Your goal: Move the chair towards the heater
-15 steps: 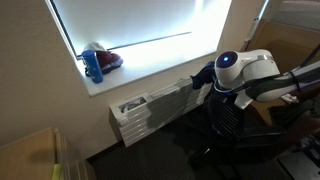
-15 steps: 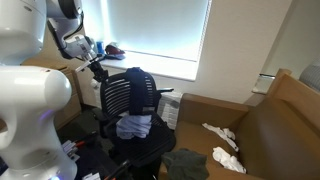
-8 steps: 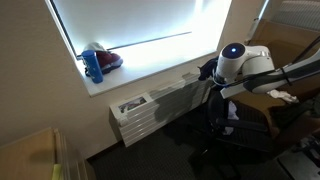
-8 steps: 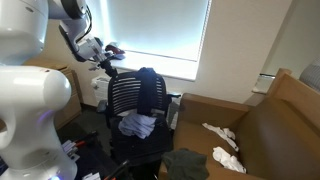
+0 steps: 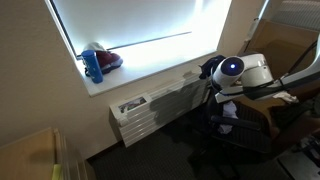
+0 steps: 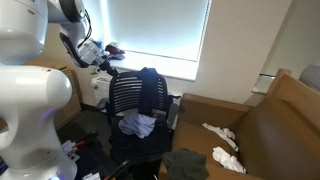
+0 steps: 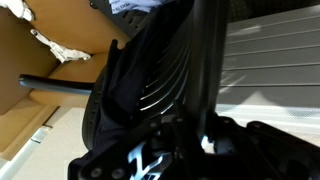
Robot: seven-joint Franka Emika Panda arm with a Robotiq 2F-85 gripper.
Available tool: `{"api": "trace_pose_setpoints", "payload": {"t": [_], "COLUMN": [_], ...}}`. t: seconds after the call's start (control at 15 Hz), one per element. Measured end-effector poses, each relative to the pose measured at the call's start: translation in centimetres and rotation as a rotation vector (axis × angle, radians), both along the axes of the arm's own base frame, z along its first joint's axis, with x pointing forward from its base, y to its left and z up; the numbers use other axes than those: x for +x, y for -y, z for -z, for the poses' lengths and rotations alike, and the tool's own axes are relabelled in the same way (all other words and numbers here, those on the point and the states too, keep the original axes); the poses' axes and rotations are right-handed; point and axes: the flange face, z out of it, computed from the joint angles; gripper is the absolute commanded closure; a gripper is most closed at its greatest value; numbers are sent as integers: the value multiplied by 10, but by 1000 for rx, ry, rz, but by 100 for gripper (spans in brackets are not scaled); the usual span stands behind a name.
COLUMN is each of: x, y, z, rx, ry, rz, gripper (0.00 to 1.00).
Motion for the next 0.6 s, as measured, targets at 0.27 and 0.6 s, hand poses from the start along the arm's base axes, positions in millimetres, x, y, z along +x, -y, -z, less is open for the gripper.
{"api": "trace_pose_setpoints", "payload": {"t": [0.27,0.6], "x": [-2,-2], "y": [-21,-44], "z": [6,10], "rx": [-62,-88], "ry": [51,100], "rz": [-41,-87], "gripper": [95,95]}}
